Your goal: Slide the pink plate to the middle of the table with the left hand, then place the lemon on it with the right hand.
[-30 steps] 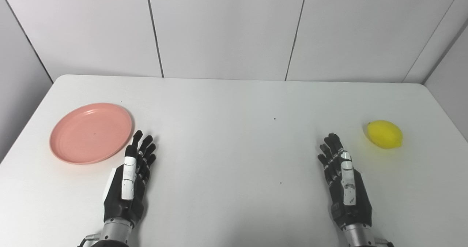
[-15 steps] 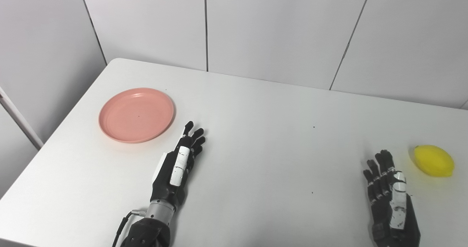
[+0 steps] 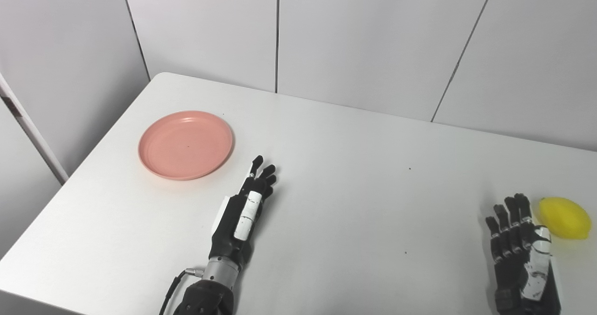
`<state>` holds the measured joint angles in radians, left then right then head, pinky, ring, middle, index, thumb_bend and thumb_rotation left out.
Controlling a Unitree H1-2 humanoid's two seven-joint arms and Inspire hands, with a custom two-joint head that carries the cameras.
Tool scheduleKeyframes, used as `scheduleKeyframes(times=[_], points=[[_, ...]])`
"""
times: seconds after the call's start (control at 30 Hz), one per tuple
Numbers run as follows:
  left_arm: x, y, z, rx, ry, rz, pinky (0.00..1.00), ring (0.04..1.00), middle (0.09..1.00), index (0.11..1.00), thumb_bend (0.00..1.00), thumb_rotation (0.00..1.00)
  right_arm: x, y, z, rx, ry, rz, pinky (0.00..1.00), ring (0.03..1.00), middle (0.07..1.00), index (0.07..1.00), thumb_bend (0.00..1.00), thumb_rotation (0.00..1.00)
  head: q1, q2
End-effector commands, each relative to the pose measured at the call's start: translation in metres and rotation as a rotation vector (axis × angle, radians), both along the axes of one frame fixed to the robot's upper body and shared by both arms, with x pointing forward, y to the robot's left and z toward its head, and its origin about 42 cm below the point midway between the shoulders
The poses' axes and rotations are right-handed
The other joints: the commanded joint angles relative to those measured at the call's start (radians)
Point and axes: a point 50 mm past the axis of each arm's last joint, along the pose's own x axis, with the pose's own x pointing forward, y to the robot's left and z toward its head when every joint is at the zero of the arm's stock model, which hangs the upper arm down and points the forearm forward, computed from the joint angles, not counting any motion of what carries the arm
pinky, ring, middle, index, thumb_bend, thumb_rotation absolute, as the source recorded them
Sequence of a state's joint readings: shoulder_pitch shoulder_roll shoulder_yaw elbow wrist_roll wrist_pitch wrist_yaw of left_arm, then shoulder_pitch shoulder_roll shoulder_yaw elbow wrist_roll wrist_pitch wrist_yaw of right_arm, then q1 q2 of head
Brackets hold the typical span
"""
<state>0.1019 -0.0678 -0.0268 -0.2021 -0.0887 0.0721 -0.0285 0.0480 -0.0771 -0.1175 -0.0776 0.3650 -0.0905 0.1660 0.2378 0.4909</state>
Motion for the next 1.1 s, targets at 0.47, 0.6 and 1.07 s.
scheduleKeyframes(times=[0.47,0.6,1.07], points=[[-0.004,0.008,-0.008,-0.023,0.009,0.017,0.95,0.927,0.925,0.937,0.84,0.89,-0.009,0.007,-0.02,-0.016,0.036,-0.009,1.0,0.997,1.0,0.989,0.63,0.99,-0.055,-0.011],[-0.001,0.012,0.004,-0.002,-0.034,0.02,0.9,0.904,0.903,0.905,0.88,0.89,-0.007,0.009,-0.023,-0.012,0.044,-0.021,1.0,0.983,0.993,0.981,0.65,0.94,-0.055,-0.019],[0.036,0.03,0.059,-0.029,-0.125,-0.022,0.9,0.886,0.875,0.879,0.91,0.9,-0.005,0.018,-0.027,-0.004,0.025,-0.022,1.0,0.977,0.986,0.976,0.62,0.95,-0.077,-0.03]])
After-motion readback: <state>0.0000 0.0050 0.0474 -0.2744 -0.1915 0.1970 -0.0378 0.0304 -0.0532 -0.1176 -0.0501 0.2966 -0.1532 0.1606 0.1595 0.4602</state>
